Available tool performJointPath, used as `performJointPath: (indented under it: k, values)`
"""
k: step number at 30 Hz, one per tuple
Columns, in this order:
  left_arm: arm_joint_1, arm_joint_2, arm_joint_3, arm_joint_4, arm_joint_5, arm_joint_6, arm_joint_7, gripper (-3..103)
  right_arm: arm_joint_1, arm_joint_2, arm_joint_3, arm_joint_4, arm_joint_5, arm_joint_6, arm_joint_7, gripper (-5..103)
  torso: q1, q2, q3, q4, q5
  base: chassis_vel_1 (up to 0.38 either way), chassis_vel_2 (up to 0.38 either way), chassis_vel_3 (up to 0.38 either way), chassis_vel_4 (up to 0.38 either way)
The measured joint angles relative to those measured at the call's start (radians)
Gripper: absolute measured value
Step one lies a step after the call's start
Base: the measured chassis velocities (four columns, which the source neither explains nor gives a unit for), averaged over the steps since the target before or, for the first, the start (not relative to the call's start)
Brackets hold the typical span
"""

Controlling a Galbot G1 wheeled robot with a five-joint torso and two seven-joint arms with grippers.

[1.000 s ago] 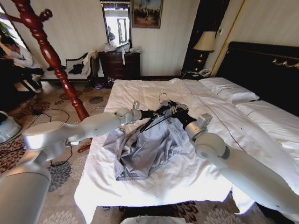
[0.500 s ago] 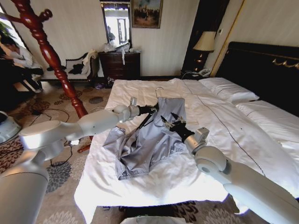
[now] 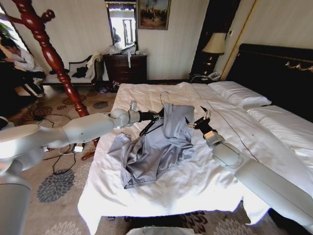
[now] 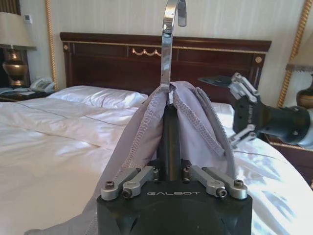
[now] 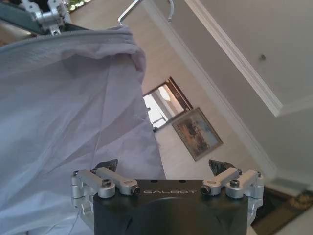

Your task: Pick up the clothes from the bed and hang them on the clothes hanger.

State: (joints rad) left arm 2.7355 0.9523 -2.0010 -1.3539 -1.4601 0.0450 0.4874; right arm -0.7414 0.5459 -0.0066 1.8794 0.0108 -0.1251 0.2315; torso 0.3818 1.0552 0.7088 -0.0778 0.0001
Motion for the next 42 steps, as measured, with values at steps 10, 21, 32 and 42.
performJointPath:
  k: [10,21,32,42]
  values:
    - [-0.009,-0.004,0.018,-0.039,0.029,0.015,0.005,15,0.058,0.002,-0.042,-0.009,-0.046,-0.004,-0.051,100,0.000,0.000,0.000,-0.0001,-0.0001,0.000,0.000,0.000,0.000]
    - [-0.006,0.008,0.021,-0.079,0.033,0.029,0.003,15,0.072,0.014,-0.065,-0.052,-0.197,-0.017,-0.092,100,0.000,0.000,0.000,0.0000,-0.0001,0.000,0.000,0.000,0.000]
    - [0.006,0.006,0.020,-0.101,0.036,0.036,-0.013,15,0.053,-0.003,-0.039,-0.053,-0.350,-0.017,-0.099,91,0.000,0.000,0.000,-0.0001,-0.0001,0.000,0.000,0.000,0.000]
    - [-0.002,0.013,0.024,-0.103,0.038,0.037,-0.016,15,0.032,-0.014,-0.029,-0.056,-0.536,0.055,-0.182,58,0.000,0.000,0.000,-0.0001,-0.0001,0.000,0.000,0.000,0.000]
